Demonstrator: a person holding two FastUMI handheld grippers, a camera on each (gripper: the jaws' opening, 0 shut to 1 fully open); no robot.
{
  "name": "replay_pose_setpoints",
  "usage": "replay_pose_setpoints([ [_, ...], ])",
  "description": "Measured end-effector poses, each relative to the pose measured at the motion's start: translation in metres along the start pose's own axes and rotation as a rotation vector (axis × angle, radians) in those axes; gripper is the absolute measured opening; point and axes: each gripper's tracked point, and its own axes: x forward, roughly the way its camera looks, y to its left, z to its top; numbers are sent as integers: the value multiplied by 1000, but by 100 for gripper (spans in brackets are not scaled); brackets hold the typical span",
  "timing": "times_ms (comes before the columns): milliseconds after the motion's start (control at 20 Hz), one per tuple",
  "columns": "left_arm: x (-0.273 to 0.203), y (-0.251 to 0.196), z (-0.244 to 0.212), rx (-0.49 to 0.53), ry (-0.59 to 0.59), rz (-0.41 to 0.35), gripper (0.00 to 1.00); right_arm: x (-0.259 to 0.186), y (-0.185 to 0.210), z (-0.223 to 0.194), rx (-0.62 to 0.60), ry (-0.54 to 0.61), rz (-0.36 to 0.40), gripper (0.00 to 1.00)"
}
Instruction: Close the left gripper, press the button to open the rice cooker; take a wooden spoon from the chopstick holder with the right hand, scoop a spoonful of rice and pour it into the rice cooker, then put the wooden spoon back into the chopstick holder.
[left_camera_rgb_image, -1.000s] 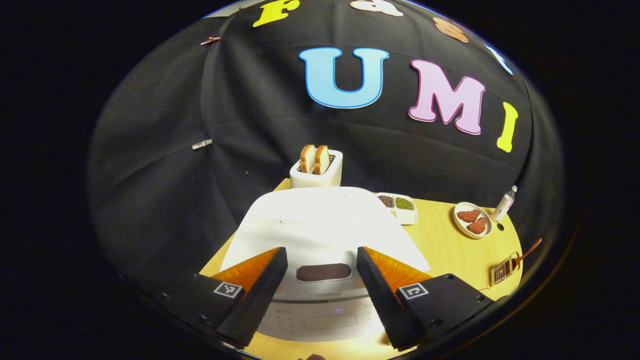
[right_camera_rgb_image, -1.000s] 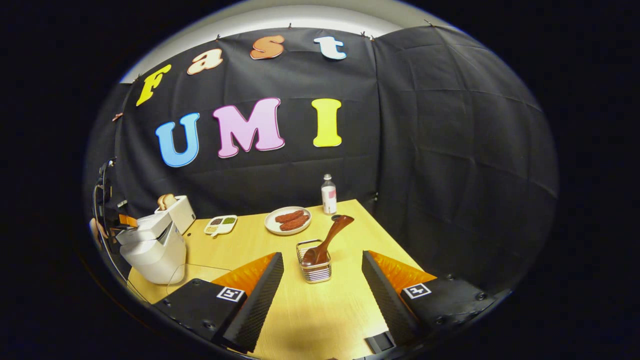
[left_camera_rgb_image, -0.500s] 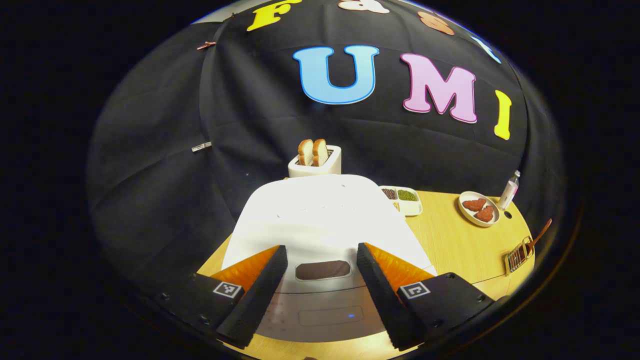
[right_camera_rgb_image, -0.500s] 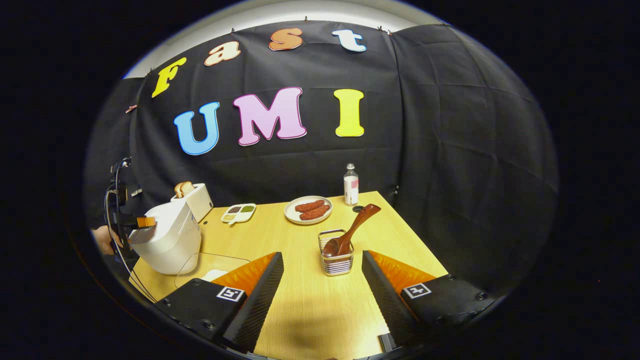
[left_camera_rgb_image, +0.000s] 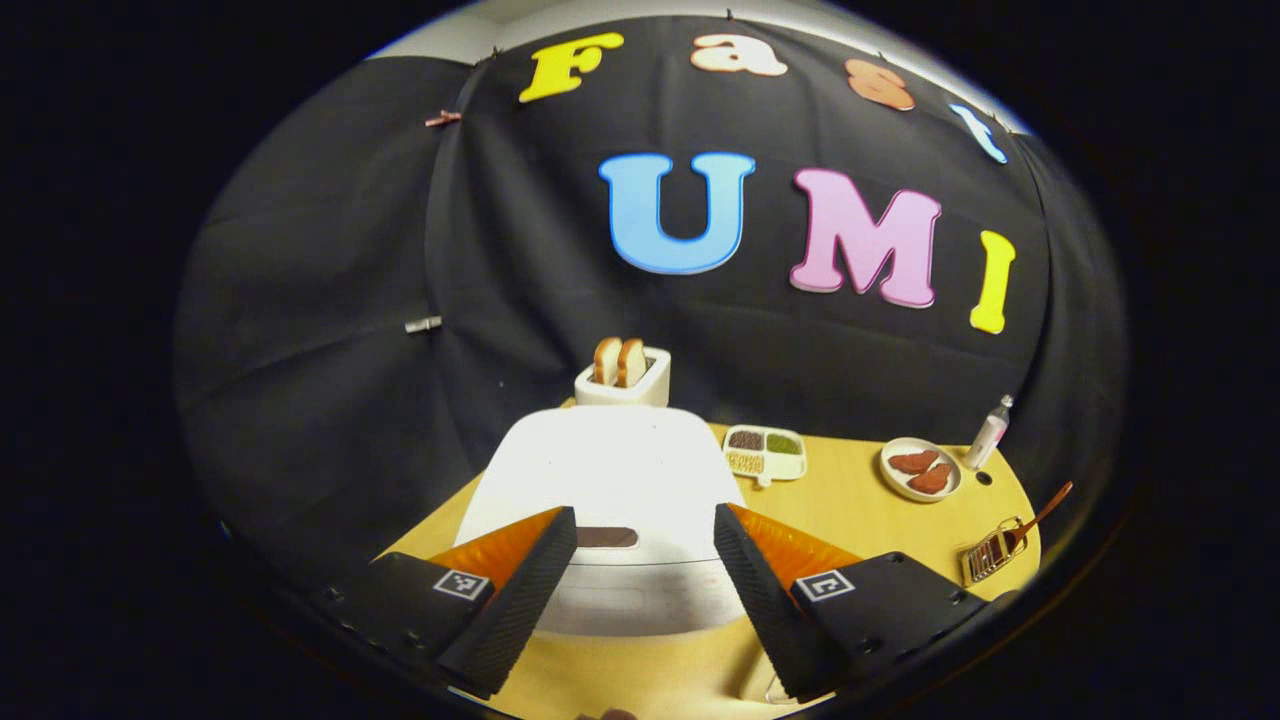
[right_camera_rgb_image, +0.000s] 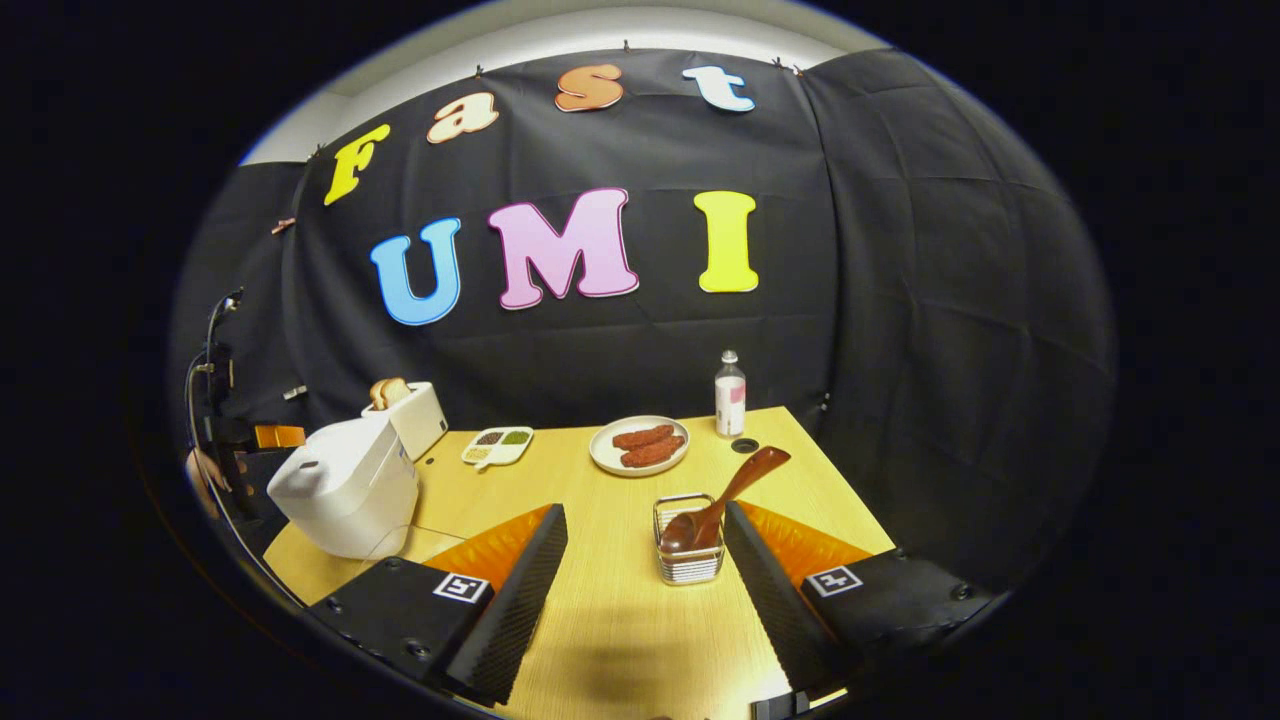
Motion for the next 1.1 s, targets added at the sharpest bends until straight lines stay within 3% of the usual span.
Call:
replay_pose_setpoints([
  [300,-92,-13,37,-10,-197,11,95,-15,-7,34,-66,-92,-27,99],
  [550,-138,-14,48,47,-234,-65,95,-54,10,46,-7,-144,-106,98],
  [800,-168,-13,3,41,-184,-171,95,-89,41,45,-29,-194,-149,99],
  [1100,-205,4,-33,108,-191,-231,95,-151,75,-4,-21,-149,-170,99],
])
